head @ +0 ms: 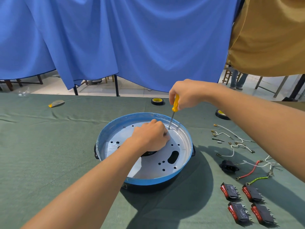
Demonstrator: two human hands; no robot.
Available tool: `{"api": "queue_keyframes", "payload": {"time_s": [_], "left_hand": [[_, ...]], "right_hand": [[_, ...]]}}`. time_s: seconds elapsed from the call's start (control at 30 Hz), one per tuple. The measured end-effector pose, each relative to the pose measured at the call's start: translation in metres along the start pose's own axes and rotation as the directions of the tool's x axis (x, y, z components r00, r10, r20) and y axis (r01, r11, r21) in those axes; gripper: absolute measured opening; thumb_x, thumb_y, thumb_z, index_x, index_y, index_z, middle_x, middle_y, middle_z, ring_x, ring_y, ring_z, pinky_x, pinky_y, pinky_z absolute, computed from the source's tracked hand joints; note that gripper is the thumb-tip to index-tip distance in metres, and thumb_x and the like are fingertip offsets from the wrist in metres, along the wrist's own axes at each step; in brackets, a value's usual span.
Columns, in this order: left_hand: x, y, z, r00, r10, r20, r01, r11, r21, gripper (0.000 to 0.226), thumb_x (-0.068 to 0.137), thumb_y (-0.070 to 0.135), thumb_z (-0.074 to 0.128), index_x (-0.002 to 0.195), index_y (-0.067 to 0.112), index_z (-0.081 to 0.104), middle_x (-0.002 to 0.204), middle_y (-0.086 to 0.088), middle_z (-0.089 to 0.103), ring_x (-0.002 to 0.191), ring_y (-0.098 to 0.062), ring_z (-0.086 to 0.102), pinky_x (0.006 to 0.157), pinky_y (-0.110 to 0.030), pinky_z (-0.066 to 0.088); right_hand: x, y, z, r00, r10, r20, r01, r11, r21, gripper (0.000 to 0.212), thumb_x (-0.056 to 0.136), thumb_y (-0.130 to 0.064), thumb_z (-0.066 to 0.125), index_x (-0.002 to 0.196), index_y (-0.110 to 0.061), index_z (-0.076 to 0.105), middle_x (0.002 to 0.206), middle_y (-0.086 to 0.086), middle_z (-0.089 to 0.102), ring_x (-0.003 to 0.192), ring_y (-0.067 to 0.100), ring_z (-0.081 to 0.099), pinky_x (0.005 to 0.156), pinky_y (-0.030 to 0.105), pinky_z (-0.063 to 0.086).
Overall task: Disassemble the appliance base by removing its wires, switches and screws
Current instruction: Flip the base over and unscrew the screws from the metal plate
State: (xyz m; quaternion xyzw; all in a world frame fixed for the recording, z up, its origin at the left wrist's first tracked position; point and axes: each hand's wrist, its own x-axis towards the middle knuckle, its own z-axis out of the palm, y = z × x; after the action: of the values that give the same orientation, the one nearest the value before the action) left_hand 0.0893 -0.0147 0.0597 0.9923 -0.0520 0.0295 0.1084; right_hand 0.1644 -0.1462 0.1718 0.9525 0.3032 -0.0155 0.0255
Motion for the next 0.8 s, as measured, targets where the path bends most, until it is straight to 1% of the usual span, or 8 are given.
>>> {"api": "queue_keyframes", "payload": {"time_s": [0.07, 0.13, 0.23, 0.37, 0.43, 0.5, 0.63, 0.8], "left_hand": [[0.002, 0.003, 0.001, 0.999, -0.051, 0.009, 0.051, 0.999, -0.009, 0.031, 0.094, 0.044, 0.049, 0.106, 0.018, 0.059, 0.116, -0.003, 0.052, 0.1, -0.028, 0.052, 0.071, -0.039, 0.04], [0.004, 0.005, 0.002, 0.992, -0.128, 0.011, 0.128, 0.992, -0.022, 0.035, 0.092, 0.048, 0.052, 0.104, 0.016, 0.048, 0.118, -0.005, 0.048, 0.108, -0.028, 0.047, 0.088, -0.047, 0.043], [0.012, 0.007, 0.003, 0.972, -0.235, -0.013, 0.233, 0.968, -0.092, 0.049, 0.088, 0.053, 0.058, 0.114, 0.012, 0.05, 0.122, -0.006, 0.047, 0.115, -0.028, 0.044, 0.097, -0.053, 0.041], [0.027, 0.007, 0.003, 0.92, -0.387, -0.057, 0.365, 0.901, -0.234, 0.056, 0.08, 0.055, 0.067, 0.114, 0.011, 0.06, 0.123, -0.009, 0.048, 0.118, -0.028, 0.042, 0.098, -0.047, 0.042], [0.032, 0.006, 0.002, 0.893, -0.448, -0.038, 0.427, 0.872, -0.242, 0.055, 0.077, 0.056, 0.07, 0.113, 0.015, 0.061, 0.123, -0.009, 0.047, 0.119, -0.029, 0.039, 0.097, -0.043, 0.041], [0.035, 0.004, 0.001, 0.861, -0.508, -0.023, 0.486, 0.837, -0.252, 0.056, 0.076, 0.055, 0.073, 0.114, 0.017, 0.059, 0.123, -0.009, 0.046, 0.119, -0.029, 0.037, 0.095, -0.042, 0.037], [0.04, 0.005, -0.005, 0.799, -0.6, 0.031, 0.585, 0.765, -0.268, 0.065, 0.074, 0.051, 0.077, 0.121, 0.014, 0.05, 0.128, -0.011, 0.044, 0.122, -0.03, 0.036, 0.1, -0.04, 0.035], [0.046, 0.009, -0.015, 0.759, -0.638, 0.129, 0.642, 0.701, -0.311, 0.062, 0.073, 0.051, 0.078, 0.109, 0.014, 0.043, 0.125, -0.012, 0.048, 0.12, -0.029, 0.039, 0.103, -0.04, 0.038]], "right_hand": [[0.0, 0.001, 0.001, 1.0, 0.007, -0.006, -0.007, 1.0, 0.013, 0.014, 0.083, -0.028, 0.072, 0.097, -0.024, 0.069, 0.089, -0.002, 0.064, 0.087, 0.023, 0.062, 0.059, 0.028, 0.047], [0.0, 0.0, 0.003, 1.0, 0.01, -0.016, -0.009, 0.999, 0.035, 0.012, 0.085, -0.034, 0.069, 0.092, -0.025, 0.069, 0.092, 0.001, 0.066, 0.091, 0.027, 0.065, 0.067, 0.032, 0.053], [0.0, 0.0, 0.004, 1.0, -0.005, -0.029, 0.006, 0.999, 0.046, 0.015, 0.087, -0.036, 0.065, 0.091, -0.022, 0.069, 0.094, 0.005, 0.067, 0.093, 0.03, 0.065, 0.071, 0.035, 0.053], [0.0, 0.001, 0.004, 0.999, -0.016, -0.036, 0.018, 0.998, 0.053, 0.013, 0.088, -0.029, 0.061, 0.095, -0.021, 0.07, 0.095, 0.007, 0.067, 0.093, 0.03, 0.065, 0.07, 0.036, 0.053], [0.0, 0.003, 0.004, 0.999, -0.028, -0.042, 0.03, 0.998, 0.058, 0.014, 0.088, -0.028, 0.06, 0.096, -0.02, 0.07, 0.095, 0.007, 0.067, 0.093, 0.029, 0.064, 0.067, 0.035, 0.052], [0.001, 0.005, 0.004, 0.998, -0.039, -0.048, 0.042, 0.997, 0.069, 0.017, 0.09, -0.032, 0.06, 0.096, -0.019, 0.07, 0.095, 0.007, 0.067, 0.093, 0.029, 0.064, 0.067, 0.035, 0.052], [0.002, 0.008, 0.005, 0.997, -0.058, -0.057, 0.062, 0.996, 0.068, 0.022, 0.089, -0.037, 0.06, 0.092, -0.017, 0.07, 0.093, 0.008, 0.069, 0.092, 0.028, 0.064, 0.069, 0.035, 0.053], [0.003, 0.012, 0.006, 0.997, -0.063, -0.05, 0.066, 0.995, 0.074, 0.024, 0.09, -0.037, 0.058, 0.093, -0.017, 0.07, 0.094, 0.008, 0.068, 0.095, 0.029, 0.064, 0.067, 0.034, 0.051]]}}
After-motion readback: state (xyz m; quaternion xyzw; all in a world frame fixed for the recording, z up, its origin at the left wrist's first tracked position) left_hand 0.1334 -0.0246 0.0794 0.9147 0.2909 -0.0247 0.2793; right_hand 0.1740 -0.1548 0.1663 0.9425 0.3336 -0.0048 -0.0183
